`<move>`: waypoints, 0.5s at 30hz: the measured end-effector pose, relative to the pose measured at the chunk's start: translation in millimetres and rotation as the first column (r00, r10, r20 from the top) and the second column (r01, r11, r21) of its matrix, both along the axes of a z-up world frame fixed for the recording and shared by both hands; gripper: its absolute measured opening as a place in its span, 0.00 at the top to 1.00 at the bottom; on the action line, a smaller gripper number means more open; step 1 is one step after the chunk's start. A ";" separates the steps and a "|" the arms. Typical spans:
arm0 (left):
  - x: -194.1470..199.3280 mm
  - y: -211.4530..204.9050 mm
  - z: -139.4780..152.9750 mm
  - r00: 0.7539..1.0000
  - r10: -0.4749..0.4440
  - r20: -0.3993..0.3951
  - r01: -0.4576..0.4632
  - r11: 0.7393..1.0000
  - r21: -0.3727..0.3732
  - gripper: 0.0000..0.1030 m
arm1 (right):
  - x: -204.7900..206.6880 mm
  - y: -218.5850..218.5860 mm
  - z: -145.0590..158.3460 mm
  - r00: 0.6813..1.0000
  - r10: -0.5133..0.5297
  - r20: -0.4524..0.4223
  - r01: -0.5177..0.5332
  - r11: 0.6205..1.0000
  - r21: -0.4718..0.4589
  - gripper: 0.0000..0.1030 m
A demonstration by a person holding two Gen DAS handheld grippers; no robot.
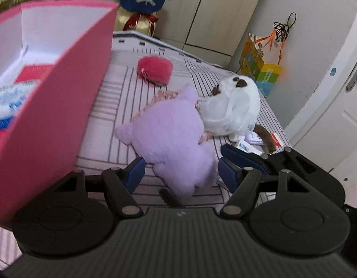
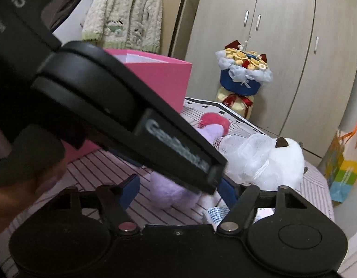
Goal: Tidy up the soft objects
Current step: 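Move the left tool to the purple plush toy and close on it, then lift the purple plush toy with the left tool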
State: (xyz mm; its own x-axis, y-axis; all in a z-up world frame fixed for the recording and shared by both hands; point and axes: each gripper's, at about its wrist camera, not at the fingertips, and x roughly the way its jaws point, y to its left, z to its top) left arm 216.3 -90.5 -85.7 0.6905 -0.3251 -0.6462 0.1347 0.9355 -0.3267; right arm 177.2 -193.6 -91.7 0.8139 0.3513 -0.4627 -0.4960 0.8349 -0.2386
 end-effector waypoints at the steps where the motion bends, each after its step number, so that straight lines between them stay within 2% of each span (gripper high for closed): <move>1: 0.9 -0.5 -2.1 1.000 -0.006 -0.007 0.006 1.000 -0.009 0.33 | 1.9 0.7 -0.6 1.000 -0.009 -0.006 0.009 1.000 -0.002 0.33; 4: 2.6 -0.3 -6.7 1.000 0.008 -0.010 -0.008 0.999 -0.040 0.33 | 8.3 -0.4 -1.8 0.999 -0.016 -0.033 0.016 1.000 0.004 0.40; 10: 6.2 4.0 -9.8 1.000 0.017 -0.019 -0.018 0.997 -0.076 0.33 | 15.0 -3.9 0.0 0.999 0.001 -0.052 0.001 0.999 0.033 0.42; 11: 7.3 4.5 -10.7 1.000 0.018 -0.022 -0.020 0.997 -0.078 0.33 | 15.7 -3.6 -0.4 0.998 -0.002 -0.056 0.003 1.000 0.031 0.44; 12: 7.7 4.8 -10.8 1.000 0.018 -0.021 -0.020 0.997 -0.074 0.34 | 15.3 -4.0 -0.6 0.998 -0.009 -0.058 0.011 0.999 0.031 0.51; 13: 7.0 5.3 -10.6 1.000 0.015 -0.018 -0.017 0.997 -0.073 0.34 | 15.4 -5.2 -0.3 0.998 -0.026 -0.057 0.028 0.999 0.034 0.54; 15: 6.8 7.0 -10.1 1.000 0.006 -0.026 -0.008 0.996 -0.083 0.34 | 13.3 -12.5 0.9 0.996 -0.032 -0.084 0.039 0.996 0.076 0.56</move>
